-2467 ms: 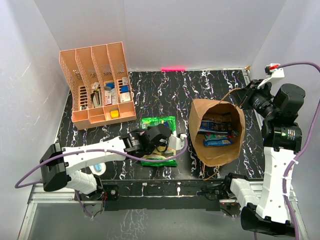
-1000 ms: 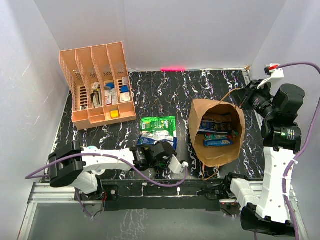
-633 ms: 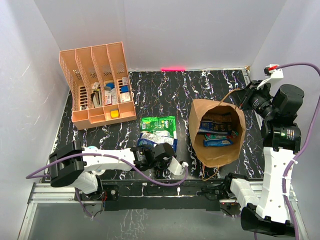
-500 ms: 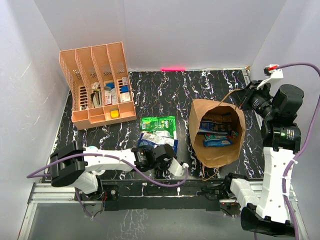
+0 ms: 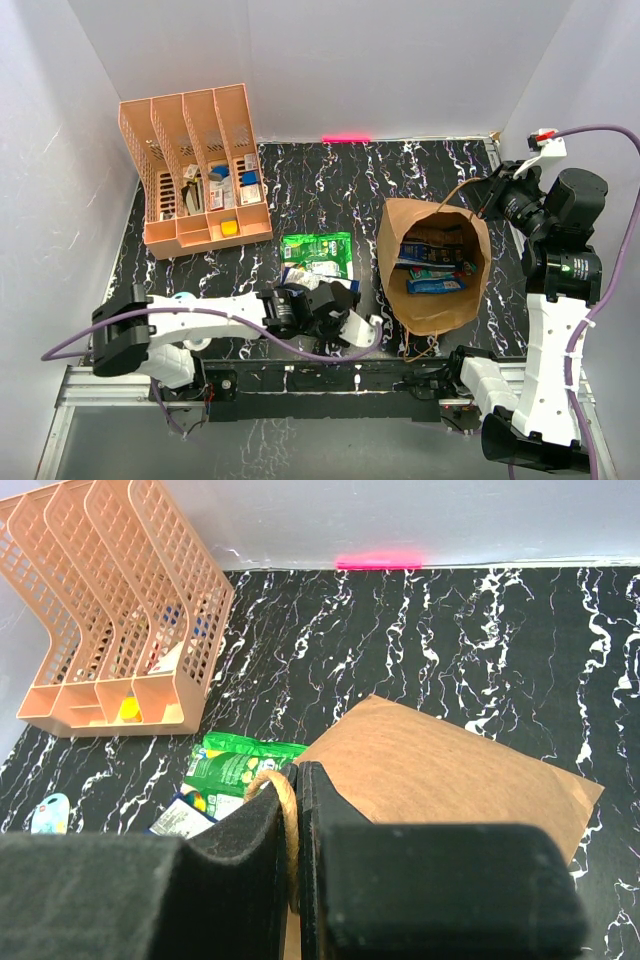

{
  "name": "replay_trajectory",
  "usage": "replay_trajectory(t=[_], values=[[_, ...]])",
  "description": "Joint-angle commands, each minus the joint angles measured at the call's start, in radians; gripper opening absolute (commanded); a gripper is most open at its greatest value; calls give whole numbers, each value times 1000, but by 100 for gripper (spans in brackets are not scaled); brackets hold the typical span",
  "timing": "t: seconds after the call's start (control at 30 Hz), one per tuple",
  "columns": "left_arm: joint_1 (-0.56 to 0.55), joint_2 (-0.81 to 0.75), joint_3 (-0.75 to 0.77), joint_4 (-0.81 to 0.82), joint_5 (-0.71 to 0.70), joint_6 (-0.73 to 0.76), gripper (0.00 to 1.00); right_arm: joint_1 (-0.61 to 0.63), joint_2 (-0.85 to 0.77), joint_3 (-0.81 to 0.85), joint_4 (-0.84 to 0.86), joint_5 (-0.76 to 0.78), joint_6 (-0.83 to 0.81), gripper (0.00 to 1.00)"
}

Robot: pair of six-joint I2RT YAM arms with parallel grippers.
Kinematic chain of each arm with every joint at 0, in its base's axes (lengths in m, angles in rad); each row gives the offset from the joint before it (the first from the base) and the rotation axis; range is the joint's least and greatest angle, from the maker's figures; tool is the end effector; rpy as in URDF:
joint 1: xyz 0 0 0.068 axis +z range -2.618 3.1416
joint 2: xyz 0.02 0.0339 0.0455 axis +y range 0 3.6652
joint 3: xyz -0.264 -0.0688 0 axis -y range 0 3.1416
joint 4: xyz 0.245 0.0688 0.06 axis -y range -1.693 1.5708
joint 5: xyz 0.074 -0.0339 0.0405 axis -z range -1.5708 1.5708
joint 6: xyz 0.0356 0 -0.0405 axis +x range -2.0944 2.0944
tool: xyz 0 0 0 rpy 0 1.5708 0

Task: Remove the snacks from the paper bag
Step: Place the snack at the center of the board, then take out the snack from the paper bag.

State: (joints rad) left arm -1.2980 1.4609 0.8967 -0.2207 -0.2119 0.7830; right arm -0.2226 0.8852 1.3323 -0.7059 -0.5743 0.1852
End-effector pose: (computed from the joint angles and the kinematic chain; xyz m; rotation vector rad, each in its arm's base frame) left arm 0.0900 -0.2938 0.2187 1.9592 1.2678 -0.0063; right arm 0.1489 -0.0139 0.4513 -0.0356 1.8146 0.4971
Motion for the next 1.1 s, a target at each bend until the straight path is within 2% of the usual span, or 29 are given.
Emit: replay_trajectory(t=[0.0, 0.17, 0.33, 0.43, 0.53, 0.67, 0.8, 0.93, 1.07], values=[[-1, -161, 115, -123, 71, -154, 67, 5, -5, 25, 72, 3, -7, 8], [0, -281, 198, -141, 233, -318, 70, 5, -6, 16, 76, -3, -6, 8], [3, -357, 218, 120, 237, -565, 77, 5, -12, 12, 77, -6, -4, 8], [2, -282, 306, 196, 298, -690, 76, 5, -14, 11, 79, -15, 1, 8], [3, -122, 433, 185, 364, -736, 71, 5, -13, 13, 78, -24, 7, 8], [-6, 74, 574, 148, 333, -687, 59, 5, -12, 21, 73, -43, 16, 8], [-31, 220, 650, 149, 227, -532, 49, 5, -9, 43, 66, -54, 26, 8], [-65, 374, 772, 83, 87, -345, 47, 5, -4, 59, 60, -68, 29, 8], [-67, 481, 847, 71, 7, -269, 46, 5, -3, 57, 57, -67, 25, 8]])
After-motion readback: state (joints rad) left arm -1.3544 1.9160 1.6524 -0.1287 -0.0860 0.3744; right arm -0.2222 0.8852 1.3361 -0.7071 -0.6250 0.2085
